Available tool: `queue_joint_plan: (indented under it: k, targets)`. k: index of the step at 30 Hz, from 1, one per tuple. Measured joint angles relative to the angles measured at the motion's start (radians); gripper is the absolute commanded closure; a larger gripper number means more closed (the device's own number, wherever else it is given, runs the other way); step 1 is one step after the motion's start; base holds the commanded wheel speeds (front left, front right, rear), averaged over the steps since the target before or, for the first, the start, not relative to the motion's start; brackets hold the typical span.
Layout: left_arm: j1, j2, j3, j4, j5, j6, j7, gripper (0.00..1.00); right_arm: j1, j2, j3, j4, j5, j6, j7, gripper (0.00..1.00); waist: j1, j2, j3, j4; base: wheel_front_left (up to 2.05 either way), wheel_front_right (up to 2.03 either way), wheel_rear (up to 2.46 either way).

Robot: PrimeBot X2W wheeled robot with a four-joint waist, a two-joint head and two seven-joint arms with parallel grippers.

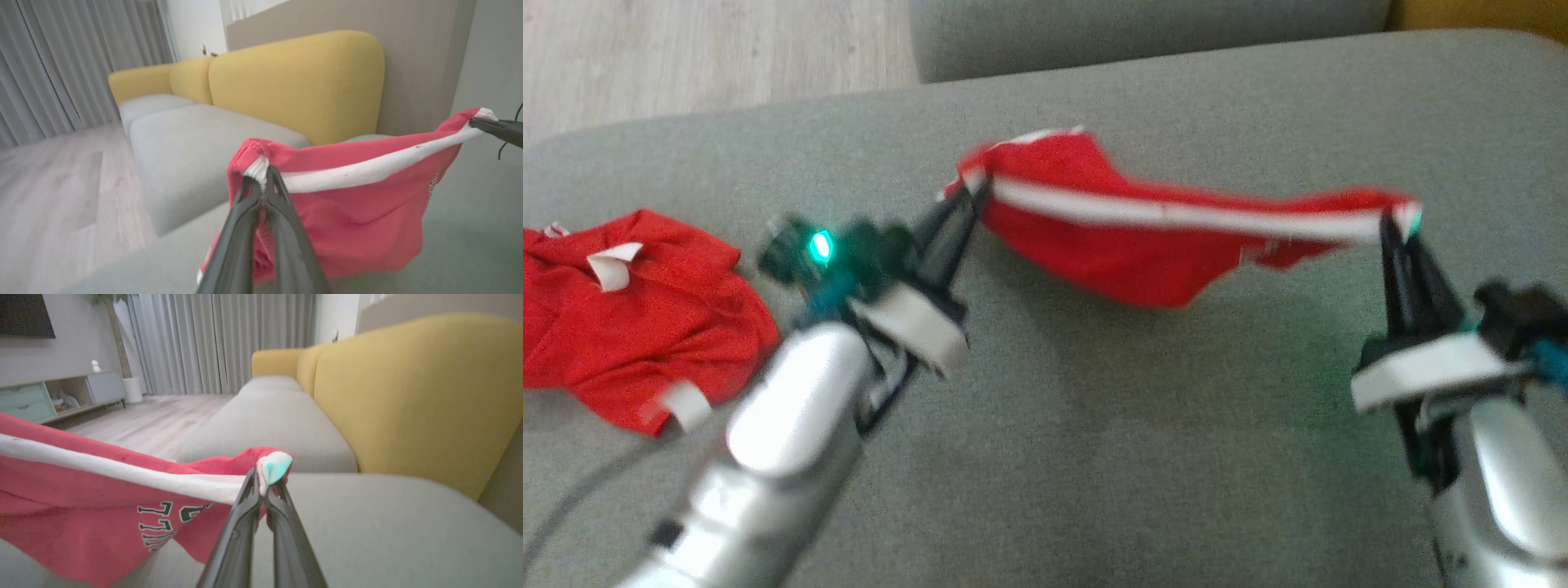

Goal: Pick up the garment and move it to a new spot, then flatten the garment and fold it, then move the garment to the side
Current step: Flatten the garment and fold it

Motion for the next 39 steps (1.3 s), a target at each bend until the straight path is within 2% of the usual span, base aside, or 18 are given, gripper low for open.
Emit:
queue_joint_plan:
  k: [5, 8, 11, 20, 27, 33, 37, 39]
  targets:
    - [-0.180, 0.049, 0.018, -0.032, -0.021, -0.003, 0.107, 1.00, -0.145, -0.058, 0.070, -0.065, 0.044, 0.000, 0.064, 1.00, 0.0000, 0.0000, -0.043, -0.008, 0.00, 0.00, 0.00]
    - [-0.329, 0.069, 0.011, -0.003, -0.028, -0.005, 0.182, 1.00, -0.256, -0.081, 0.106, -0.078, 0.062, 0.000, 0.109, 1.00, 0.0000, 0.0000, -0.082, -0.020, 0.00, 0.00, 0.00]
    - [-0.409, 0.080, -0.008, 0.034, -0.058, -0.012, 0.222, 1.00, -0.314, -0.082, 0.125, -0.077, 0.062, 0.000, 0.141, 1.00, 0.0000, 0.0000, -0.112, -0.035, 0.00, 0.00, 0.00]
    - [-0.525, 0.088, -0.094, 0.085, -0.154, -0.012, 0.258, 1.00, -0.330, -0.062, 0.129, -0.077, 0.032, 0.000, 0.168, 1.00, -0.0001, 0.0000, -0.163, -0.067, 0.00, 0.00, 0.00]
    - [-0.519, 0.087, -0.084, 0.102, -0.254, -0.012, 0.247, 1.00, -0.296, -0.089, 0.067, -0.089, -0.014, 0.000, 0.175, 1.00, -0.0001, 0.0000, -0.173, -0.055, 0.00, 0.00, 0.00]
    - [-0.382, 0.091, -0.078, 0.052, -0.311, 0.000, 0.246, 1.00, -0.227, -0.135, 0.055, -0.132, -0.018, 0.000, 0.202, 1.00, 0.0000, 0.0000, -0.157, -0.039, 0.00, 0.00, 0.00]
    - [-0.302, 0.107, -0.080, -0.020, -0.329, 0.026, 0.281, 1.00, -0.206, -0.166, 0.049, -0.171, -0.014, 0.000, 0.241, 1.00, -0.0001, 0.0000, -0.126, -0.032, 0.00, 0.00, 0.00]
    - [-0.304, 0.128, -0.077, -0.066, -0.329, 0.053, 0.300, 1.00, -0.224, -0.188, 0.053, -0.193, 0.010, 0.000, 0.275, 1.00, 0.0001, 0.0000, -0.082, -0.029, 0.00, 0.00, 0.00]
